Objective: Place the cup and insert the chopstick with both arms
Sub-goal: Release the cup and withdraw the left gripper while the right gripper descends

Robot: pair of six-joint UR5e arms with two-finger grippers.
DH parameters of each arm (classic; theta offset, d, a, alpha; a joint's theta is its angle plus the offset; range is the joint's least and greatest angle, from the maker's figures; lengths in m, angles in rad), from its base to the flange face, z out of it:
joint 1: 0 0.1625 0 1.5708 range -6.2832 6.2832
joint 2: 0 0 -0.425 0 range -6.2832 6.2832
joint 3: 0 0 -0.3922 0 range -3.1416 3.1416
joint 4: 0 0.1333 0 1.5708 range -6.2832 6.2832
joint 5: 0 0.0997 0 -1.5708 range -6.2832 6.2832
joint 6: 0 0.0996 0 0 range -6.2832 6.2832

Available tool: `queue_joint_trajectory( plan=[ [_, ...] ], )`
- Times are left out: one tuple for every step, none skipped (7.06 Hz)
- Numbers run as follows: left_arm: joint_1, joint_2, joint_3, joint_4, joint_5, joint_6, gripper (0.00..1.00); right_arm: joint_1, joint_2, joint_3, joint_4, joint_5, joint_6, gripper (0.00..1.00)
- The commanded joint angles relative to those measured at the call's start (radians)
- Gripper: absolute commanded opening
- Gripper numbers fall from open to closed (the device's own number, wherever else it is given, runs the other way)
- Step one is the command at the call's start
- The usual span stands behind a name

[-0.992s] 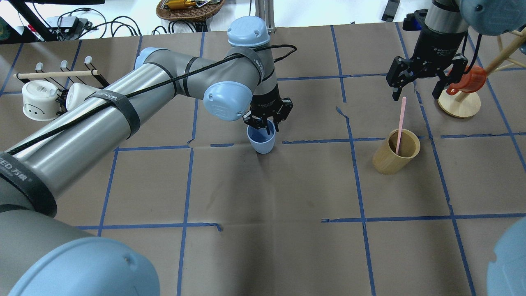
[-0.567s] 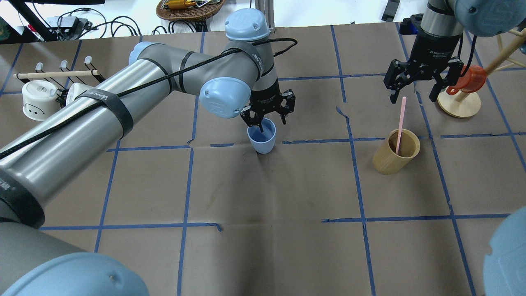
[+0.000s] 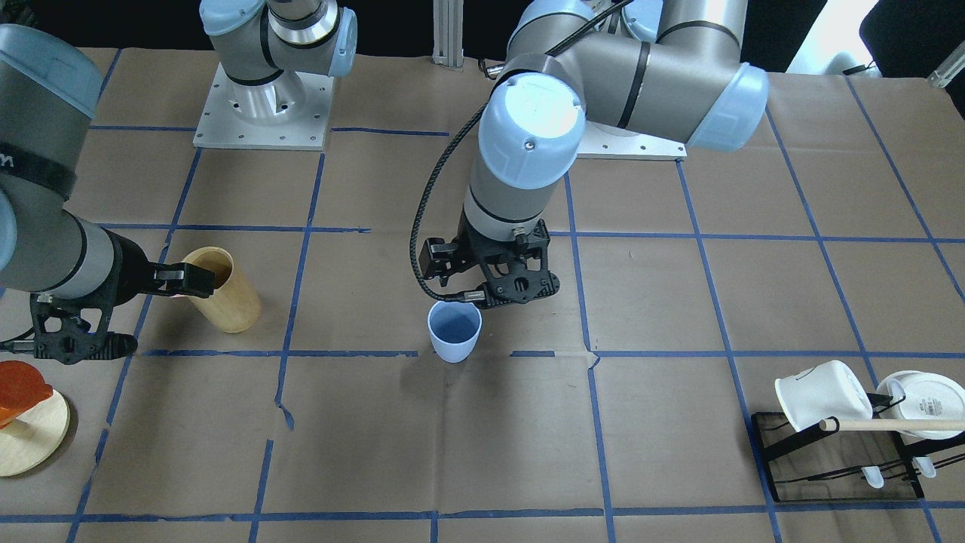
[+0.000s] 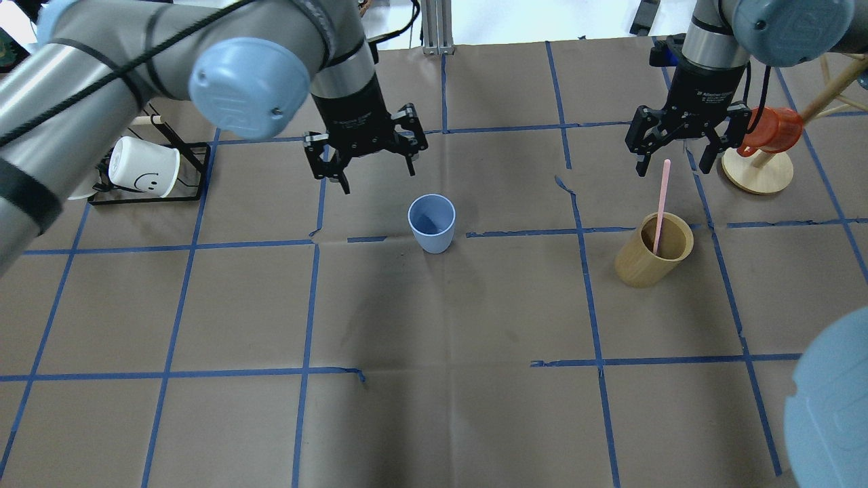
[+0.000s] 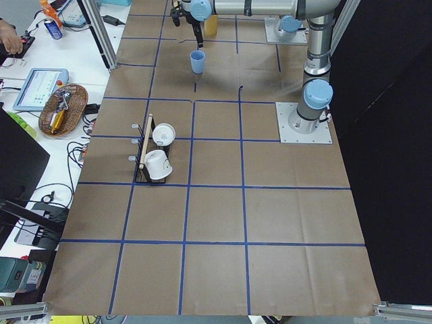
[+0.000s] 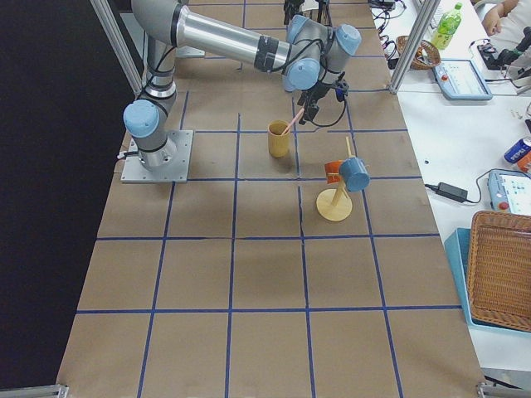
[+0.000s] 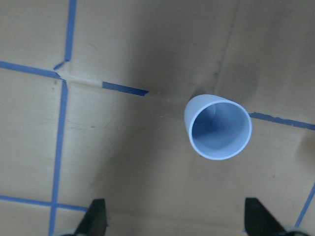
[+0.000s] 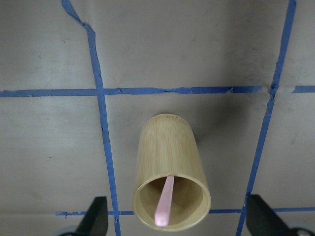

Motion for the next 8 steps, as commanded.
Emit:
queue_joint_trajectory(
  plan=[
    [0.106,0.114,-0.021,-0.119,0.050,0.262,0.99,0.003,0.008,0.001,0.010,-0.001,0.000,1.00],
    [0.155,0.149,-0.035,-0.161,0.097,0.323,0.99,0.005,0.003,0.001,0.015,-0.002,0.005,1.00],
    [0.160,0.171,-0.058,-0.165,0.101,0.329,0.99,0.010,-0.004,-0.003,0.032,-0.002,0.015,1.00],
    [0.169,0.205,-0.099,-0.151,0.099,0.349,0.99,0.011,-0.009,-0.003,0.030,-0.001,0.037,0.95],
    [0.171,0.241,-0.130,-0.152,0.101,0.386,0.99,0.011,-0.009,-0.005,0.029,-0.001,0.037,0.73],
    [0.171,0.246,-0.150,-0.090,0.099,0.382,0.99,0.011,-0.009,-0.006,0.027,-0.001,0.037,0.51],
    [0.174,0.246,-0.169,-0.018,0.098,0.386,0.99,0.011,-0.009,-0.008,0.024,-0.001,0.037,0.35],
    [0.175,0.252,-0.166,-0.016,0.098,0.380,0.99,0.011,-0.008,-0.009,0.020,-0.001,0.037,0.26]
  ],
)
